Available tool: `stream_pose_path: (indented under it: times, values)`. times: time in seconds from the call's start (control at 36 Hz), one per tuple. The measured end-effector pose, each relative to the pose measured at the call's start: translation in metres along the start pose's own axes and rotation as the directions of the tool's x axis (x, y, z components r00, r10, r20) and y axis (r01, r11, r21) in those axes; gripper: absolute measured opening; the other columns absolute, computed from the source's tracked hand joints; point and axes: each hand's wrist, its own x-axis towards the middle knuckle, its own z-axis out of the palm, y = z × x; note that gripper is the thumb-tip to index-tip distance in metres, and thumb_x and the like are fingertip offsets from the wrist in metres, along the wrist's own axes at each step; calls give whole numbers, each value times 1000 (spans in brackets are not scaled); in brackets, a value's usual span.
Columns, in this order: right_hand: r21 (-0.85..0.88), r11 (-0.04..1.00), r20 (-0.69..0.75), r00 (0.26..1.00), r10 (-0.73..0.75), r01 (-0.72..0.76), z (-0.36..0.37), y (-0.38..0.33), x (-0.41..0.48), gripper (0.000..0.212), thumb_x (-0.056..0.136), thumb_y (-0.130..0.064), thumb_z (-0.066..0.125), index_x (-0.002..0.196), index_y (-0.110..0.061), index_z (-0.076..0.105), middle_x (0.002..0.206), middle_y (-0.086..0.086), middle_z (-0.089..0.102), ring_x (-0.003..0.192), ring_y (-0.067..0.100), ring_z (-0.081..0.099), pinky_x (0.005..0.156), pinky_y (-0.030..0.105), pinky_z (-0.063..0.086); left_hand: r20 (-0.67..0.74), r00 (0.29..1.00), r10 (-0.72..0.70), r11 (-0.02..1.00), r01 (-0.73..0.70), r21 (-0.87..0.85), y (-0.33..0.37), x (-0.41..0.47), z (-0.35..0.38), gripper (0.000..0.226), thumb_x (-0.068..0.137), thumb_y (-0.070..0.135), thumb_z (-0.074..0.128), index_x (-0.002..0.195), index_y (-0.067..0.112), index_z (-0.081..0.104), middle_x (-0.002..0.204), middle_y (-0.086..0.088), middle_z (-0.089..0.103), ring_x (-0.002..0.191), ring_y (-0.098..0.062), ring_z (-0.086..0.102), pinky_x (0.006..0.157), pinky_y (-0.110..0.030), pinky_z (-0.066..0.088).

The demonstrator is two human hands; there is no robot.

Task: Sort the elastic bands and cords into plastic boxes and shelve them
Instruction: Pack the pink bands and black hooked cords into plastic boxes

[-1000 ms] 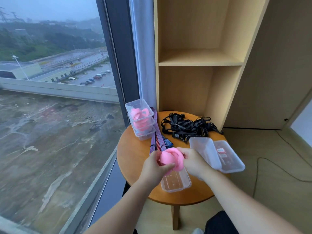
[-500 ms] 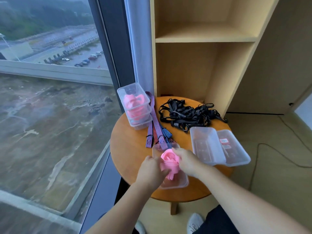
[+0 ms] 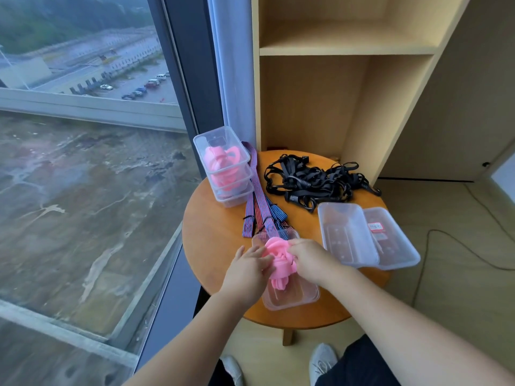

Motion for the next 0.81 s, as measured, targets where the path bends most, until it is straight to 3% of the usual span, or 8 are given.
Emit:
stream_pose_path:
  times: [0.14,0.22,0.25,0.33,0.47,0.61,0.69,0.81]
  values:
    - [-129,989,50,997,-61,67,5,-8,0,32,97,-6,44,125,-5,60,126,14,56,112,28,56,93,32,47,67,996,-51,992,43,120,4,10,-1,35,103,38,38,122,23,63,134,3,54,138,-16,30,117,-42,1]
    - [-34,995,-3,995,-97,97,2,-6,2,30,97,-8,44,119,-14,64,104,1,65,90,13,60,72,16,44,48,999,-20,988,13,155,2,10,-5,36,103,38,37,121,22,64,136,2,53,139,-18,31,118,-41,1]
    - [-30,994,-30,994,-103,102,1,-4,1,30,97,-8,44,118,-14,64,103,2,65,89,15,59,70,19,41,36,999,1,986,-7,166,1,10,-6,36,103,38,37,121,21,64,138,2,52,138,-18,31,118,-40,1]
    - [-35,994,-85,991,-106,103,1,5,-1,28,96,-6,41,112,-6,65,114,11,61,101,27,57,77,28,42,4,998,59,987,-59,152,2,6,-11,35,103,34,37,125,20,60,142,2,49,139,-17,31,118,-38,4]
    - [35,989,-164,977,-136,144,-8,17,-14,33,93,1,46,118,-2,67,124,11,60,116,27,54,100,33,42,-86,994,67,997,-63,44,8,-1,-16,37,102,26,40,136,17,53,143,2,51,141,-17,32,116,-32,8]
    - [45,993,-311,946,-91,110,-19,39,-38,36,93,3,45,121,-4,66,127,7,62,119,24,55,104,32,42,-126,988,92,996,-89,30,20,-3,-17,32,95,16,48,124,13,61,131,-2,59,129,-23,43,110,-27,15]
    - [54,997,-319,947,-38,58,-28,55,-51,34,97,-2,44,124,-6,65,129,5,61,120,21,54,105,30,40,-106,990,90,996,-90,5,33,-2,-15,31,91,12,52,119,11,63,127,-4,61,124,-26,46,112,-33,25]
    - [61,998,-338,940,40,-20,-36,82,-71,35,99,-4,43,127,-6,63,132,4,59,125,20,50,105,32,40,-100,991,85,995,-90,-51,51,-1,-8,32,87,9,54,117,9,66,126,-5,62,118,-31,48,101,-33,36]
